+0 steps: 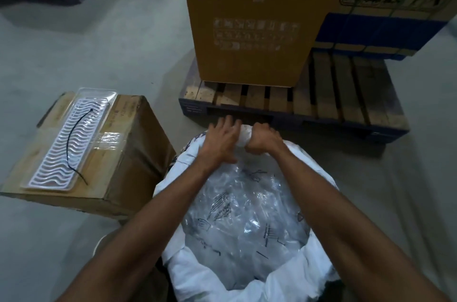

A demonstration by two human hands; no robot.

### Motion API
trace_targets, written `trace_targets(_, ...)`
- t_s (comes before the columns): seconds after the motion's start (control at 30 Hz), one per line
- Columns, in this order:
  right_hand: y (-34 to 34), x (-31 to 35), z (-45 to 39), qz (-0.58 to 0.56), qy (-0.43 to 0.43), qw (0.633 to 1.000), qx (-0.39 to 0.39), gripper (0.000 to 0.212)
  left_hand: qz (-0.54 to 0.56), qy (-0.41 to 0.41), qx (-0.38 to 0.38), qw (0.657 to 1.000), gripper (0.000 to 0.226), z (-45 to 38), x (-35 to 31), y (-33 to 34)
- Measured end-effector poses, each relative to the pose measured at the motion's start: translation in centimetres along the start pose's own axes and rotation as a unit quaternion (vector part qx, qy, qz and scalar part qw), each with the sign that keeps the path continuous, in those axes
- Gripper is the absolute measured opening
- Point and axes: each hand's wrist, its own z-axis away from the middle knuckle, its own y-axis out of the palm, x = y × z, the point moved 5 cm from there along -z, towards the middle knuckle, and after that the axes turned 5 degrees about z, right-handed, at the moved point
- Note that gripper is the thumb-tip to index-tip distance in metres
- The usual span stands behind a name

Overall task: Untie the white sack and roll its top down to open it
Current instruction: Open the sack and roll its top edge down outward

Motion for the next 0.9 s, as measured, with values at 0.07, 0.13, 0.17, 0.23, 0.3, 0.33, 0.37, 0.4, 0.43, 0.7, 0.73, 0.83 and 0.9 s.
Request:
trace_targets(0.07, -1.0, -0.3, 0.2, -0.016, 0.009, 0.992, 0.123, 0.067, -0.018, 0.035, -0.013, 0.999, 0.104, -0.2, -1.4, 0.2)
trace_targets(0.13, -1.1, -1.4, -0.5, -0.042, 0.004, 0.983, 0.178, 0.079, 0.021, 0.006, -0.022, 1.0, 0.085, -1.2, -1.4, 0.4)
trace_targets(0.17, -1.1, -1.9, -0.6, -0.045, -0.001, 0.985, 0.169, 0.078, 0.034, -0.015, -0.025, 0.999, 0.071, -1.7, -1.5, 0.3)
trace_targets(0.23, -1.1, -2.5, -0.5, -0.046, -0.017, 0.995, 0.092, 0.076, 0.049, -0.054, -0.01, 0.997, 0.05, -2.8, -1.6, 0.1)
trace_targets(0.3, -0.3, -3.3, 0.6, 0.049, -0.031, 0.997, -0.054, 0.091, 0.072, -0.093, 0.047, 0.992, 0.045, -3.4, -1.4, -0.3)
trace_targets(0.33, 0.3, -3.6, 1.7, 0.114, -0.026, 0.986, -0.116, 0.101, 0.081, -0.111, 0.089, 0.987, 0.044, -3.7, -1.2, -0.5)
trace_targets(0.37, 1.0, -4.1, 2.5, 0.16, -0.008, 0.975, -0.154, 0.106, 0.093, -0.123, 0.137, 0.979, 0.045, -3.8, -1.1, -0.7)
trace_targets(0.4, 1.6, -4.7, 3.2, 0.176, 0.012, 0.969, -0.175, 0.103, 0.106, -0.128, 0.187, 0.968, 0.049, -3.9, -1.1, -0.9)
trace_targets(0.43, 2.1, -5.5, 3.4, 0.162, 0.026, 0.97, -0.181, 0.094, 0.121, -0.128, 0.225, 0.958, 0.053, -4.1, -1.2, -1.1)
trace_targets(0.7, 0.7, -7.3, 1.5, -0.129, 0.024, 0.99, 0.058, 0.044, -0.032, 0.058, -0.001, 0.998, 0.111, -3.1, -5.1, 1.0)
trace_targets(0.73, 0.4, -7.2, 1.6, -0.15, 0.016, 0.982, 0.115, 0.036, -0.049, 0.092, -0.024, 0.994, 0.111, -2.8, -6.1, 1.5)
trace_targets(0.83, 0.8, -8.1, 1.7, -0.155, 0.011, 0.972, 0.175, 0.038, -0.049, 0.095, -0.006, 0.994, 0.088, -3.1, -8.0, 2.8)
trace_targets(0.9, 1.3, -8.4, 1.8, -0.16, 0.002, 0.983, 0.096, 0.042, -0.012, 0.05, 0.003, 0.999, 0.058, -4.2, -8.3, 2.5)
